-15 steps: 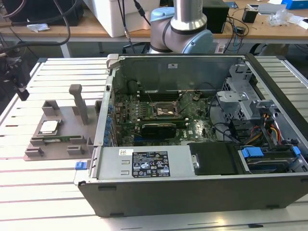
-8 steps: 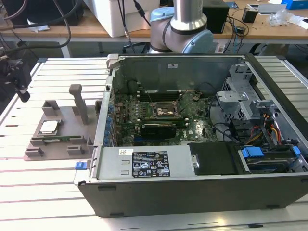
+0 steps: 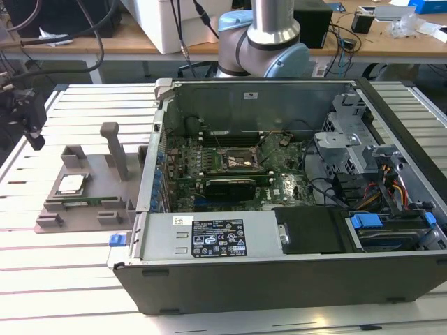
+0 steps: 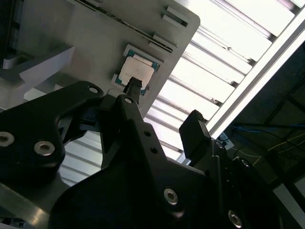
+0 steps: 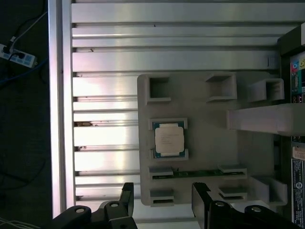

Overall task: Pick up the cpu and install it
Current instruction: 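Pick up the cpu and move it towards the insertion slot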

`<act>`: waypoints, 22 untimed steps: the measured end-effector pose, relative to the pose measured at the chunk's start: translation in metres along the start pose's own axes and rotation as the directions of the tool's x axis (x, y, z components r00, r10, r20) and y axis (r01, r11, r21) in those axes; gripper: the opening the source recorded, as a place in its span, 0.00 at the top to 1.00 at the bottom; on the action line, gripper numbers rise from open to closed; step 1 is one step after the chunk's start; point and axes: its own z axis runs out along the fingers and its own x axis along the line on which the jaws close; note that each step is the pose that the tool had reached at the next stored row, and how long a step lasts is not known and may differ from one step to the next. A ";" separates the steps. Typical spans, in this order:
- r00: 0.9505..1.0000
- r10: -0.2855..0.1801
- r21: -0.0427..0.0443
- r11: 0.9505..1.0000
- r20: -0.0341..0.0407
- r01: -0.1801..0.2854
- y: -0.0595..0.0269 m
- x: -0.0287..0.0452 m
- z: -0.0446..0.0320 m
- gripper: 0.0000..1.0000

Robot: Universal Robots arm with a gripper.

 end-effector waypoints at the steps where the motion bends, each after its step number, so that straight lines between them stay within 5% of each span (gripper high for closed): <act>1: 1.000 0.000 0.000 1.000 0.000 0.000 0.0000 0.0000 0.0005 0.40; 22: 1.000 0.000 0.000 1.000 0.000 0.000 -0.0001 0.0004 0.0152 0.40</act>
